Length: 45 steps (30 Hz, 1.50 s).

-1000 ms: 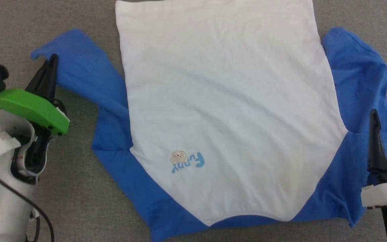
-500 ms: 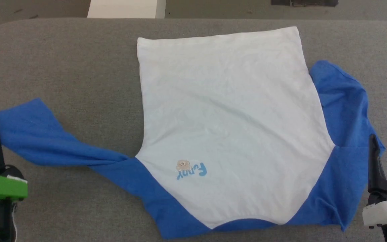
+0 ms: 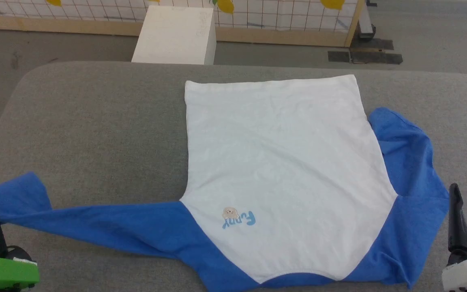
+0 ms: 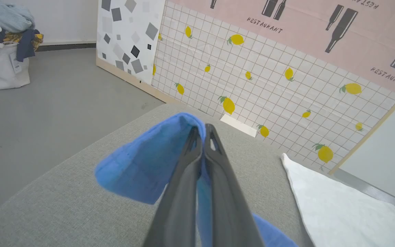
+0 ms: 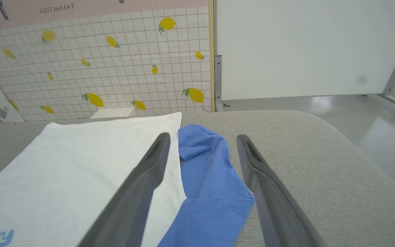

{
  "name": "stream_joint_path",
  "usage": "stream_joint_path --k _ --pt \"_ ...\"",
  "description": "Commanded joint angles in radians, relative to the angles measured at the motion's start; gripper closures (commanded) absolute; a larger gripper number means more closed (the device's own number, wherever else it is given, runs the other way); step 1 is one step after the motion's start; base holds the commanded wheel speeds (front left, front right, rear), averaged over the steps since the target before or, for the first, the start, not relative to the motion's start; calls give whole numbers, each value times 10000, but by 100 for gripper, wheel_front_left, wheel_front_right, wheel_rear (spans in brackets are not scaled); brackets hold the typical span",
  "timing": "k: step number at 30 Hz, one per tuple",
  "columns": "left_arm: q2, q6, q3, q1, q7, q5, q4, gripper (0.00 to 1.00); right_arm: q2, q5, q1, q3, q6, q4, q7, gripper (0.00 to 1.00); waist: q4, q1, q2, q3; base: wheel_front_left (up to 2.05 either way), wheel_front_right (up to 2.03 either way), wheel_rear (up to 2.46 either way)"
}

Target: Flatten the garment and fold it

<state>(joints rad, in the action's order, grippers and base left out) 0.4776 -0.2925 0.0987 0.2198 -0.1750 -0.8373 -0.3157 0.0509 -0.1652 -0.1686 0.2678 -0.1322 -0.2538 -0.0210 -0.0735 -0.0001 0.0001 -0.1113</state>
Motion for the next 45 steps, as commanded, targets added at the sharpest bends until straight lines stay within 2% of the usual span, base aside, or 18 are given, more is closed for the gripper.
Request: stream_joint_path --k 1,6,8,9,10,15,16,17,25,33,36,40,41,42,43,44,45 --pt "131 -62 -87 84 111 173 -184 100 -7 -98 -111 23 15 20 69 0 -90 1 -1 313 0 0 0" --pt "549 -115 -515 -304 549 574 -924 100 -7 -117 -179 157 15 -18 70 0 -45 1 -1 534 0 0 0" --pt "714 -139 -962 -652 863 849 -1314 100 -7 -117 -196 241 15 -57 57 0 -12 1 -1 562 0 0 0" --pt "941 -42 -1740 -1245 1365 1264 -1692 100 -7 -114 -194 348 15 -116 34 0 33 1 -1 517 0 0 0" --pt "1002 15 -2116 -1551 1588 1461 -1807 100 -7 -114 -181 369 15 -140 26 0 55 1 -1 484 0 0 0" --pt "894 483 -3937 -3063 2516 2259 -1956 100 -7 -107 -74 440 15 -217 12 0 177 1 -1 274 0 0 0" --pt "755 633 -4426 -3443 2732 2442 -1920 100 -7 -102 -51 452 15 -232 9 0 208 1 -1 218 0 0 0" --pt "274 1047 -5630 -4357 3221 2872 -1669 100 -7 -90 16 476 15 -266 0 0 299 1 -1 71 0 0 0" --pt "-1399 2296 -8419 -6058 3678 3883 220 100 -7 -96 191 470 15 -301 14 0 599 1 -1 -420 0 0 0" --pt "-3293 3195 -10136 -6828 2963 4319 3123 100 -7 -146 328 288 15 -203 99 0 829 1 -1 -814 0 0 0" --pt "-3739 3408 -10469 -6994 2624 4331 4320 100 -7 -151 392 194 15 -147 119 0 920 1 -1 -942 0 0 0" --pt "-4054 3583 -10905 -7216 2308 4371 6071 100 -7 -174 503 72 15 -49 163 0 1065 1 -1 -1142 0 0 0" --pt "-4142 3652 -11116 -7322 2188 4374 6906 100 -7 -183 571 -1 15 9 190 0 1137 1 -1 -1239 0 0 0" --pt "-4182 3661 -11167 -7346 2118 4301 7329 96 -7 -186 610 -40 15 38 208 0 1175 1 -1 -1286 0 0 0" --pt "-4205 3682 -11253 -7398 2074 4291 7632 69 -7 -187 636 -62 15 62 223 0 1194 1 -1 -1308 0 0 0" --pt "-4228 3699 -11322 -7456 1972 4249 7940 32 -7 -190 661 -78 15 89 240 0 1211 1 -1 -1327 0 0 0" --pt "-4242 3694 -11327 -7484 1860 4169 8136 0 -7 -192 675 -84 15 112 252 0 1220 1 -1 -1331 0 0 0"
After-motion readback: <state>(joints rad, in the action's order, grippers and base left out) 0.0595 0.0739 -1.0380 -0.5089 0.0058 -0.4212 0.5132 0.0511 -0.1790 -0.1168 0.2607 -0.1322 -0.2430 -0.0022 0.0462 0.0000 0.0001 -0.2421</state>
